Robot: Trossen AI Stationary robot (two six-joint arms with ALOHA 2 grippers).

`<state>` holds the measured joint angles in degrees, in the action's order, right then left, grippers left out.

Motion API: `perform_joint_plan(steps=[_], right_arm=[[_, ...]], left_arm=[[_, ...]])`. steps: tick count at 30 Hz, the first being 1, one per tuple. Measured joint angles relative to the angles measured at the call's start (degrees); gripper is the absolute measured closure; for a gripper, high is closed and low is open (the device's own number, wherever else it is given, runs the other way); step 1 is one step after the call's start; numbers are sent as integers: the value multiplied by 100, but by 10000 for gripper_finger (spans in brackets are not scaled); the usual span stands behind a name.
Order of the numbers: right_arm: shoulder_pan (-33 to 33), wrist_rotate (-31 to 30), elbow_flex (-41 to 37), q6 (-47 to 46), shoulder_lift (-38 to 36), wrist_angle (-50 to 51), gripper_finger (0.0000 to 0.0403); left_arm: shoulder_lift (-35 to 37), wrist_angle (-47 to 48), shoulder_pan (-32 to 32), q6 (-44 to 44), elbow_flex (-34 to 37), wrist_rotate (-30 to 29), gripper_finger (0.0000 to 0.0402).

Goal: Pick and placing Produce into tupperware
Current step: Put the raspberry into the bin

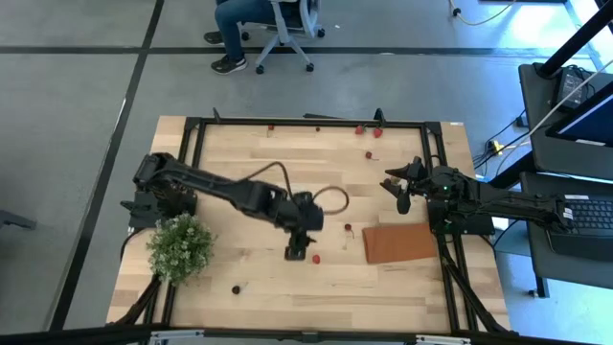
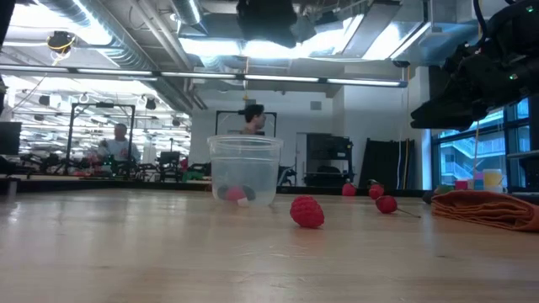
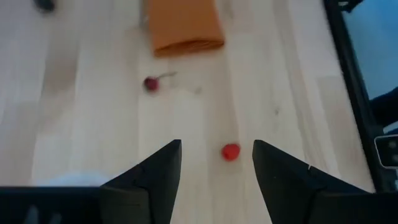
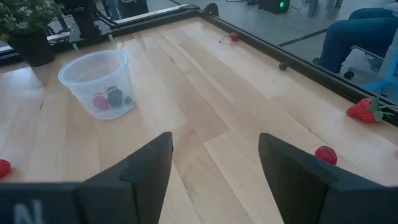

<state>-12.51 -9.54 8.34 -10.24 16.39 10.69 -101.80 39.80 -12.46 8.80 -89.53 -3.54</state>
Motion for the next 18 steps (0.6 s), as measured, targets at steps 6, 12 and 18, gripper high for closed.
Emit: perform_joint_plan(steps=[6, 12, 18], right_arm=[[-2, -47, 0, -13, 1, 5, 163], [-9, -199, -2, -165, 12, 80, 163], [-11, -204, -2, -168, 12, 114, 163]], left_arm=[[-288, -670, -235, 491, 302, -320, 211], [-718, -1117, -279, 603, 355, -279, 211], [-1027, -1087, -319, 561, 351, -235, 211]])
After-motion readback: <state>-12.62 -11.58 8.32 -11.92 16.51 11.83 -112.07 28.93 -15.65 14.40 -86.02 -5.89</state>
